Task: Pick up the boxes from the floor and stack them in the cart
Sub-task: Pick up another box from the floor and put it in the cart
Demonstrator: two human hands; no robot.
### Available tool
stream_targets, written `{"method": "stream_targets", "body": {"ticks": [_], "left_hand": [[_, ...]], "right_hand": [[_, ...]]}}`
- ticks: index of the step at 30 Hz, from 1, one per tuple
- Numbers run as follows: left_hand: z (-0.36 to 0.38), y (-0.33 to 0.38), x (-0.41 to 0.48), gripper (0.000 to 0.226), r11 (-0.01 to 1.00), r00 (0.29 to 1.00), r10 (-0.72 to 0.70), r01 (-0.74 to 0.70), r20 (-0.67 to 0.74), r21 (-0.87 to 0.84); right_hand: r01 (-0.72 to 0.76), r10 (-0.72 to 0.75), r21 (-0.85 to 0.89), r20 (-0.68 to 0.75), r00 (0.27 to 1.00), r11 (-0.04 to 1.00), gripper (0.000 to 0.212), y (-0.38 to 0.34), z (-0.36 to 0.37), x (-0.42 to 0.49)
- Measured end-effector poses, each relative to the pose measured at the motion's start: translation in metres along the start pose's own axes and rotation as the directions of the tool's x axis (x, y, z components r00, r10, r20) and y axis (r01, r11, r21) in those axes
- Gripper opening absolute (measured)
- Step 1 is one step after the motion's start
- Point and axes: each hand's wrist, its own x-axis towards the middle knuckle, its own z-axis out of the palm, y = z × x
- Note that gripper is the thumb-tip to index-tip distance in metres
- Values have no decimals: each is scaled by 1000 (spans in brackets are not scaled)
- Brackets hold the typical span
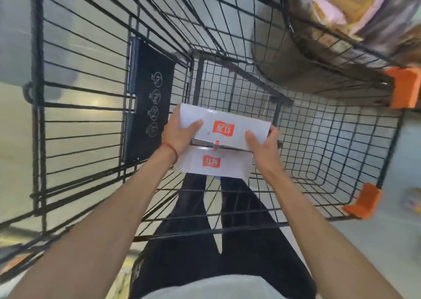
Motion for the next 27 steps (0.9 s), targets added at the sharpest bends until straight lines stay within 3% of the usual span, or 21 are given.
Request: {"method": "stream_targets", "body": {"ticks": [7,12,21,27], "left_hand": [[3,-38,21,76,987,987,-158,159,25,-27],[14,-47,25,55,980,983,-179,183,49,-74],[22,-53,22,68,983,981,-184,182,61,31],[25,-57,20,56,988,988,-153,152,27,41]], "right_hand": [[-28,29,-64,17,999,998,62,26,22,21],[-26,27,-111,14,1000,994,61,38,23,28],[-69,66,-71,-48,997,995,63,49,29,30],[-121,120,-28,-31,992,992,69,47,30,30]]}}
